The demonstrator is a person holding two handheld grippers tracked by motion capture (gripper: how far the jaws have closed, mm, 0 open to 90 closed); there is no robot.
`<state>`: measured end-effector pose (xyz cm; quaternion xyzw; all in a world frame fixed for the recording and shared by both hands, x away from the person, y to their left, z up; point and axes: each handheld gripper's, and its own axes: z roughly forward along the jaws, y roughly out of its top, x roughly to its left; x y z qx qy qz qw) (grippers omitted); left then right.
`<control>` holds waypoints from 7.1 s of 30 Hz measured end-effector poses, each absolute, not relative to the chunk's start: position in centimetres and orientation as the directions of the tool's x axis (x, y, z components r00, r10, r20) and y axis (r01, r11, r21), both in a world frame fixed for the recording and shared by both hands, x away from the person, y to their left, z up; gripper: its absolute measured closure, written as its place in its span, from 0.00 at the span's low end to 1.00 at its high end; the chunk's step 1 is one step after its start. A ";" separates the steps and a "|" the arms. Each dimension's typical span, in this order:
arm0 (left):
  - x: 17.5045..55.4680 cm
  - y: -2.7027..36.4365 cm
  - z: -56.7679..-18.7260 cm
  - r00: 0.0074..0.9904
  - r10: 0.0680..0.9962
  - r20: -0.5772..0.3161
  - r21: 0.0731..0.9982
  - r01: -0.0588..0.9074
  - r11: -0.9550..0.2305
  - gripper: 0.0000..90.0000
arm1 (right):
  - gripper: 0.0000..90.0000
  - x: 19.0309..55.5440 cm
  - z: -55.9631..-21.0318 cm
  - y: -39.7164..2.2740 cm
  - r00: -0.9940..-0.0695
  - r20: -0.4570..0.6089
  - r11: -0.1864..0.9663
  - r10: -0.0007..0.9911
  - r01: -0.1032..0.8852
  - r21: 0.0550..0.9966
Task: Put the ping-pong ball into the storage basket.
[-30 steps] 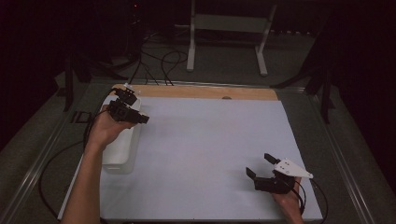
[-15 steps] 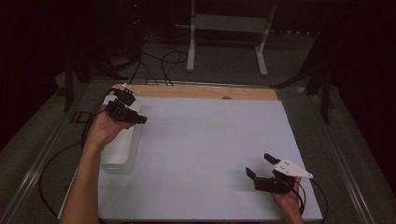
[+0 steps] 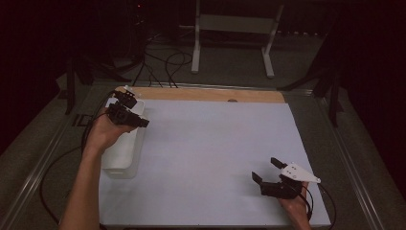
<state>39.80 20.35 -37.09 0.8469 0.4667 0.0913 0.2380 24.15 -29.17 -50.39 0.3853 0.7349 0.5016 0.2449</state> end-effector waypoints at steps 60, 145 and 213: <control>39.8 22.2 -37.8 0.528 0.849 -0.012 0.421 0.773 -0.475 0.57 | 0.08 24.1 -50.4 -29.1 -0.586 0.025 0.204 0.810 0.321 0.925; 39.0 24.5 -38.0 0.437 0.896 0.084 0.436 0.792 -0.427 0.02 | 0.08 24.1 -50.4 -29.0 -0.584 0.024 0.205 0.811 0.322 0.924; 35.1 22.7 -41.8 0.551 0.831 0.072 0.650 0.607 -0.458 0.00 | 0.08 24.1 -50.4 -29.1 -0.584 0.026 0.199 0.811 0.317 0.927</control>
